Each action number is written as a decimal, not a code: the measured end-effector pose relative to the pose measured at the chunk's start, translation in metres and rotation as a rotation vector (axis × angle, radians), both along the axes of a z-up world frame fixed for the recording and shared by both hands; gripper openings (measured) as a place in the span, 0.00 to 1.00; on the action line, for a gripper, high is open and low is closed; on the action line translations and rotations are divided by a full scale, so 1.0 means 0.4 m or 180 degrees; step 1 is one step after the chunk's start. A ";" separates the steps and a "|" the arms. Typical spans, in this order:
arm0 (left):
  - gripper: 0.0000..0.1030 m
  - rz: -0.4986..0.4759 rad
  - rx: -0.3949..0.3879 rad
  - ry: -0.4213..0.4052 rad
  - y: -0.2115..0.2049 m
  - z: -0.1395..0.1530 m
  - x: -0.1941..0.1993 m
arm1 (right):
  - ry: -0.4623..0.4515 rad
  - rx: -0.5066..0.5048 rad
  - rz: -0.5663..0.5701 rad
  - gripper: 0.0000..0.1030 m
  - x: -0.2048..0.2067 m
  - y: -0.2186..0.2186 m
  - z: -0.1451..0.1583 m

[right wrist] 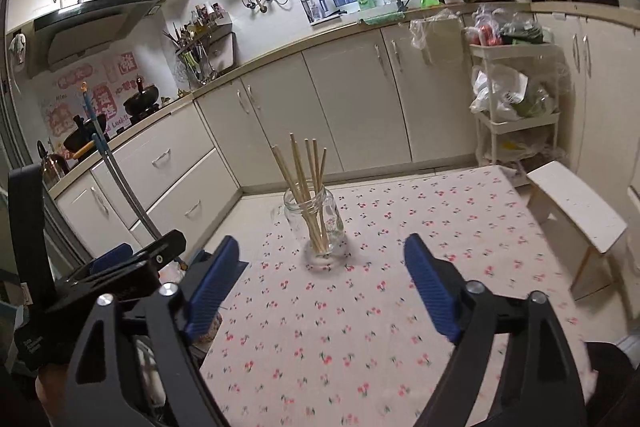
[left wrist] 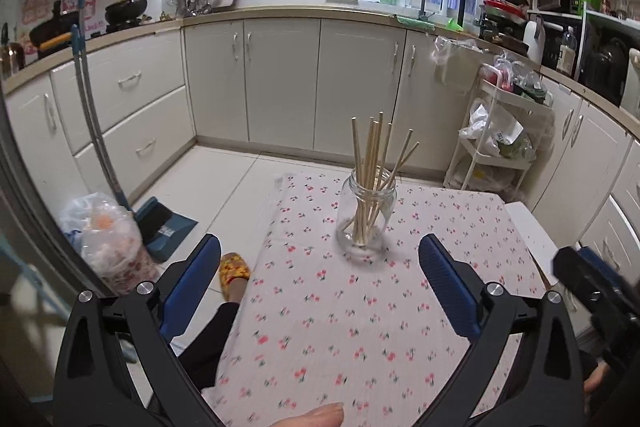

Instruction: Organize utensils

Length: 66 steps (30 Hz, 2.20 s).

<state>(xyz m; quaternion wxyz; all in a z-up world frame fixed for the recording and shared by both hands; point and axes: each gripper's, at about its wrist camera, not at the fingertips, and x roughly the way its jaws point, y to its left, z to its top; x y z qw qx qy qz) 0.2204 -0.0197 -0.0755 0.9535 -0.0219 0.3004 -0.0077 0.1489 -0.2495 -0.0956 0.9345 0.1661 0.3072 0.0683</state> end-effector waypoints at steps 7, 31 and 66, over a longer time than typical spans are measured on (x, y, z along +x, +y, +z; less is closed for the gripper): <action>0.93 0.0029 0.0166 -0.0051 -0.003 0.099 -0.160 | -0.0042 -0.0194 -0.0039 0.93 -0.147 0.013 0.128; 0.93 -0.0005 -0.0063 0.0066 0.077 0.183 -0.598 | 0.0225 -0.0132 -0.0103 0.93 -0.525 0.057 0.221; 0.93 -0.0014 -0.0030 -0.0092 0.091 0.226 -0.680 | -0.0117 -0.0202 -0.0048 0.93 -0.620 0.089 0.290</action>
